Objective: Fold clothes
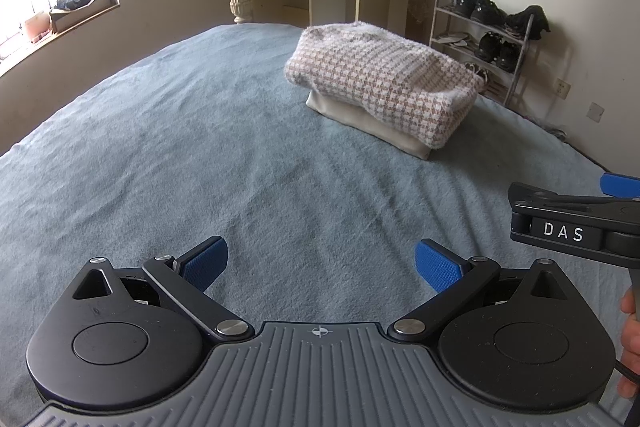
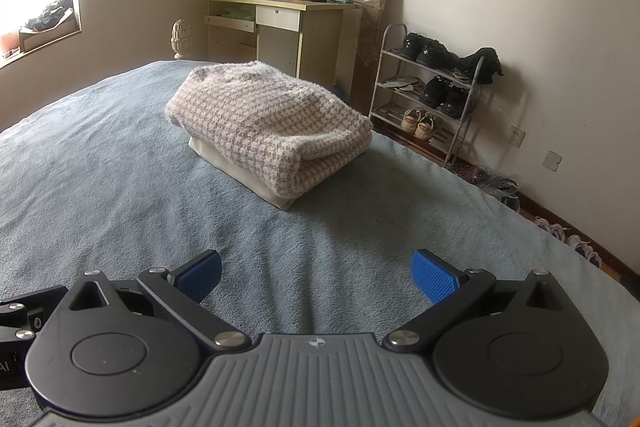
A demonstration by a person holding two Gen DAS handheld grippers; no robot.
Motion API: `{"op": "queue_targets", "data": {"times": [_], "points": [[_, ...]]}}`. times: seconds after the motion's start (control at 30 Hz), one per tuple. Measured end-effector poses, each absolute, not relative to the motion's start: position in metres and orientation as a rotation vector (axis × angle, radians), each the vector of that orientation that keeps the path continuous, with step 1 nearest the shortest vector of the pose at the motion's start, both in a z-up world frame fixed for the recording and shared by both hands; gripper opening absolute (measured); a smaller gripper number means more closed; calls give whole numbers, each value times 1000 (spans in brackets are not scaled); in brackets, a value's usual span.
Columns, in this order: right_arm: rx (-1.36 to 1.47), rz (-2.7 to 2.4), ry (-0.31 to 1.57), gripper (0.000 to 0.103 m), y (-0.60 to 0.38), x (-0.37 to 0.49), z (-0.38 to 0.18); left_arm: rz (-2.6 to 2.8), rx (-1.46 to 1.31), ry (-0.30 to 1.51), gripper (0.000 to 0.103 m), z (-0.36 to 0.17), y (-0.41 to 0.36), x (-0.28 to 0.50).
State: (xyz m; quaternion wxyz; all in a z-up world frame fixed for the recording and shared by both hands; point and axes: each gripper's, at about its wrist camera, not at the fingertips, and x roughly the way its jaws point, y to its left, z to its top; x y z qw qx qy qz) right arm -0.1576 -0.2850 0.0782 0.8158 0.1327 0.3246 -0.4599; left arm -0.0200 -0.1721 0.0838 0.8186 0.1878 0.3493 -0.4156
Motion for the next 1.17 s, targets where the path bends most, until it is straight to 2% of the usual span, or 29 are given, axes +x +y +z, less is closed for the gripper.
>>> {"op": "queue_targets", "data": {"times": [1.17], "points": [[283,-972,695,103,-284,-156,78,-879,405,751,101,85,-172,-20]]}}
